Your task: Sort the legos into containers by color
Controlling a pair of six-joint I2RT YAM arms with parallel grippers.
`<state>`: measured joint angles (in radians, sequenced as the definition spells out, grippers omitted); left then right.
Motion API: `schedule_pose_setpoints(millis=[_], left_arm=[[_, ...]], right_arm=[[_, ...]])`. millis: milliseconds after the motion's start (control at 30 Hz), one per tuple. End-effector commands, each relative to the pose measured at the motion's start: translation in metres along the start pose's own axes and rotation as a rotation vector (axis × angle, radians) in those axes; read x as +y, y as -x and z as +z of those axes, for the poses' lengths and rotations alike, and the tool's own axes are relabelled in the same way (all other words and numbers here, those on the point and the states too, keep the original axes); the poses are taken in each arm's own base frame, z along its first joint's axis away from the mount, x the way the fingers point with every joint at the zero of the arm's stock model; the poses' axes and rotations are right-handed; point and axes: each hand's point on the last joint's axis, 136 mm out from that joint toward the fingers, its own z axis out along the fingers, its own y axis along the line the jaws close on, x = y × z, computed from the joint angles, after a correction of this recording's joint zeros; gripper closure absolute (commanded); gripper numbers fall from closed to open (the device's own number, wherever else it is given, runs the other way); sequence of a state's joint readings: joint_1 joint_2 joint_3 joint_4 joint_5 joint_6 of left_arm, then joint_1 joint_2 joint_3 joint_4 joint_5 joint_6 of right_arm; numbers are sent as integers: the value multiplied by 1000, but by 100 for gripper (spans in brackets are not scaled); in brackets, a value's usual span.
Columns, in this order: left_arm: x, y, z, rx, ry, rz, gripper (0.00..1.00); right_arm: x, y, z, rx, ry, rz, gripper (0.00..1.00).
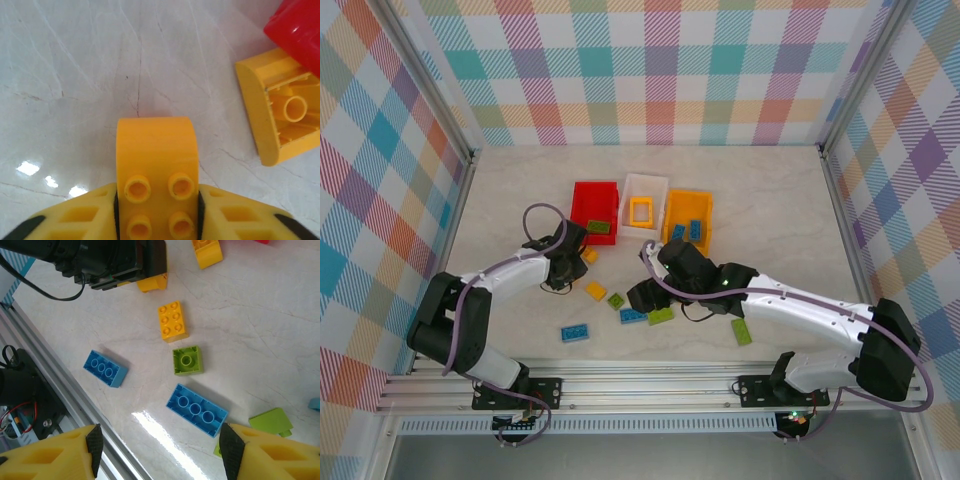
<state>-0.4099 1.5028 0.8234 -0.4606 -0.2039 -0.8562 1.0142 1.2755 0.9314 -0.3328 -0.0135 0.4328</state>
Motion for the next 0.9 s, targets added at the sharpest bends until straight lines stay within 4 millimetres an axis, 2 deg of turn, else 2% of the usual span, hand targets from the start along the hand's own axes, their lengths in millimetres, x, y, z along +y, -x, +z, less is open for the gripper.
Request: schedule_pose_setpoints(millis=[0, 100, 167, 233, 333, 433, 533, 633, 767, 867], left_arm=[[-3, 19, -25, -85, -16, 30, 69], [-33, 31, -65, -152, -106, 103, 72], [-64, 34, -86, -161, -166, 185, 73], [-99, 33, -98, -155, -218, 266, 73], [-149, 31, -105, -158, -270, 381, 73], [-196, 35, -103, -153, -314, 459, 73], [-234, 40, -88, -141, -323, 519, 73], [-257, 43, -63, -120, -277, 575, 72], [-267, 47, -23, -92, -212, 602, 70], [-267, 51, -7, -77, -201, 586, 68]], right_arm=[[6, 31, -27, -127, -17, 15, 37], [-16, 49, -55, -238, -104, 88, 38], [-41, 61, -72, -299, -146, 194, 40], [-62, 70, -82, -335, -146, 294, 40], [-89, 79, -91, -355, -173, 412, 39], [-100, 88, -98, -376, -184, 459, 39], [-103, 95, -99, -392, -172, 478, 38], [-106, 97, -98, -387, -176, 489, 38], [-105, 97, -94, -377, -167, 490, 38], [-104, 95, -92, -365, -155, 482, 38]])
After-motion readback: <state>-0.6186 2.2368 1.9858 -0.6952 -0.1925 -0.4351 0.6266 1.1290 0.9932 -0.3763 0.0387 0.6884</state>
